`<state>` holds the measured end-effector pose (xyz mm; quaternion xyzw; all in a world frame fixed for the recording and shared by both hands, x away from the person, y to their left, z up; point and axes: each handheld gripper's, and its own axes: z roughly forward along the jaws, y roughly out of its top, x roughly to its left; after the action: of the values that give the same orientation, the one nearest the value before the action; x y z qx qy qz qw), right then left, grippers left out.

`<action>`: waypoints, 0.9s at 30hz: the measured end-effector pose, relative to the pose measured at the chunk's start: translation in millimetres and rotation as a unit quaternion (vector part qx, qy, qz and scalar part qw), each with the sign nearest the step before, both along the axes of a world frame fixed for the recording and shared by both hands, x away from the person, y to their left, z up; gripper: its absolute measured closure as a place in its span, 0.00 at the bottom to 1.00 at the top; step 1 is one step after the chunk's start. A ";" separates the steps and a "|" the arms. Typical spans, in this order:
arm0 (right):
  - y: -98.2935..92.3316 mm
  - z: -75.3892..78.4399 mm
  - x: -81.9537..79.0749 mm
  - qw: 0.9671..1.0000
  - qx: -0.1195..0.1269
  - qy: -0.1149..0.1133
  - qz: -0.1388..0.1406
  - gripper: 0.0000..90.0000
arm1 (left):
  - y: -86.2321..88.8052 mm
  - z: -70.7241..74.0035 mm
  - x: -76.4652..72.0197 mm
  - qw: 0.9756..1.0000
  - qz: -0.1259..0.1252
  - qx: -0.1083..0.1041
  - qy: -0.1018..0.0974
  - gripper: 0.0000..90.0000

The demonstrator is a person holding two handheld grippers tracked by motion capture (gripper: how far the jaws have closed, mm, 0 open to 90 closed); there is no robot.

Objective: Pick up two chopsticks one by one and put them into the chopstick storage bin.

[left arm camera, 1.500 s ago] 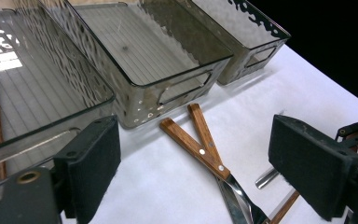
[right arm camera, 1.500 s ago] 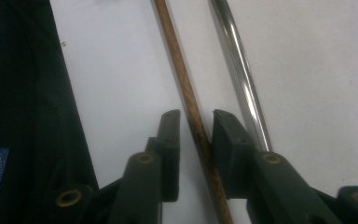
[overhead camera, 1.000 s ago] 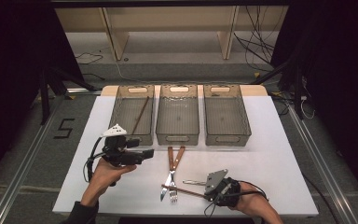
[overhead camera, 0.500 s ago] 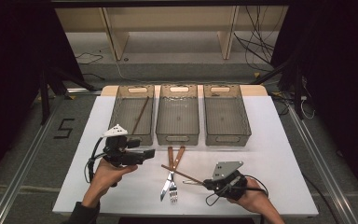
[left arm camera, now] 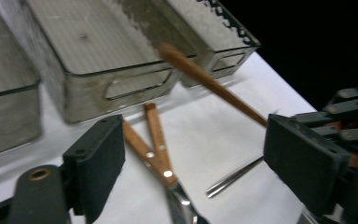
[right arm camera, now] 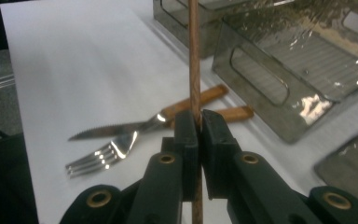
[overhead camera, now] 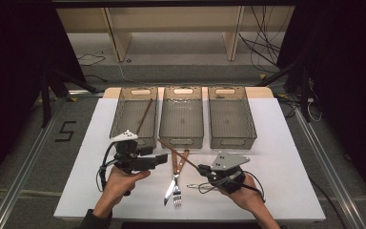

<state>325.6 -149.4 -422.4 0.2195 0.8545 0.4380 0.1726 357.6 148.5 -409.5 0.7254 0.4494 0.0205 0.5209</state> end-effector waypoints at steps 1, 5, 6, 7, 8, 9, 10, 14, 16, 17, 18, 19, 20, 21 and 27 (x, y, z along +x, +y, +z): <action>2.9 -0.2 0.6 1.000 0.004 -0.001 0.000 0.96 | -1.9 0.1 -1.1 1.000 -0.004 -0.006 0.002 0.26; 11.4 -2.3 1.6 1.000 0.011 -0.001 0.002 0.96 | -7.7 -1.6 -3.0 1.000 -0.011 -0.026 0.005 0.35; 12.9 -2.9 1.2 1.000 0.012 0.001 0.004 0.96 | -9.1 -2.1 -3.4 0.999 -0.012 -0.031 0.007 0.37; 14.1 -3.5 0.8 1.000 0.014 0.000 0.005 0.96 | -10.3 -2.6 -3.6 0.999 -0.015 -0.034 0.009 0.39; 15.3 -4.0 0.4 1.000 0.016 0.000 0.006 0.96 | -11.8 -3.3 -3.8 0.999 -0.017 -0.037 0.011 0.42; 16.2 -4.2 0.1 1.000 0.017 -0.002 0.007 0.96 | -13.4 -4.2 -3.9 0.999 -0.022 -0.039 0.012 0.44; 17.0 -4.2 -0.5 1.000 0.019 -0.002 0.007 0.96 | -15.0 -5.1 -3.9 0.999 -0.026 -0.042 0.016 0.46; 19.3 -4.6 -1.5 1.000 0.025 -0.002 0.012 0.96 | -19.8 -8.7 -3.8 0.997 -0.041 -0.060 0.025 0.54; 20.1 -4.8 -2.1 1.000 0.028 -0.003 0.012 0.96 | -21.5 -9.9 -4.0 0.997 -0.044 -0.063 0.027 0.58; 20.4 -4.7 -2.3 0.999 0.028 -0.003 0.013 0.96 | -22.0 -10.3 -4.0 0.996 -0.046 -0.066 0.029 0.60; 20.7 -4.8 -2.6 0.999 0.030 -0.004 0.013 0.96 | -22.0 -10.6 -3.9 0.996 -0.046 -0.067 0.029 0.62; 20.5 -4.6 -2.7 0.999 0.031 -0.004 0.013 0.96 | -21.8 -10.8 -3.7 0.996 -0.047 -0.069 0.030 0.65; 20.5 -4.6 -2.6 0.999 0.032 -0.004 0.013 0.96 | -21.5 -10.9 -3.5 0.996 -0.047 -0.073 0.030 0.67; 20.4 -4.7 -2.6 0.999 0.033 -0.004 0.014 0.96 | -21.3 -10.8 -3.5 0.995 -0.048 -0.076 0.030 0.68; 22.7 -5.8 -4.6 0.999 0.044 -0.004 0.024 0.96 | -22.4 -11.0 -3.8 0.994 -0.058 -0.089 0.030 0.74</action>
<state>321.0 -126.7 -428.1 0.2047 0.8386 0.4802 0.1557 353.9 126.1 -420.6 0.7016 0.4219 -0.0717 0.5697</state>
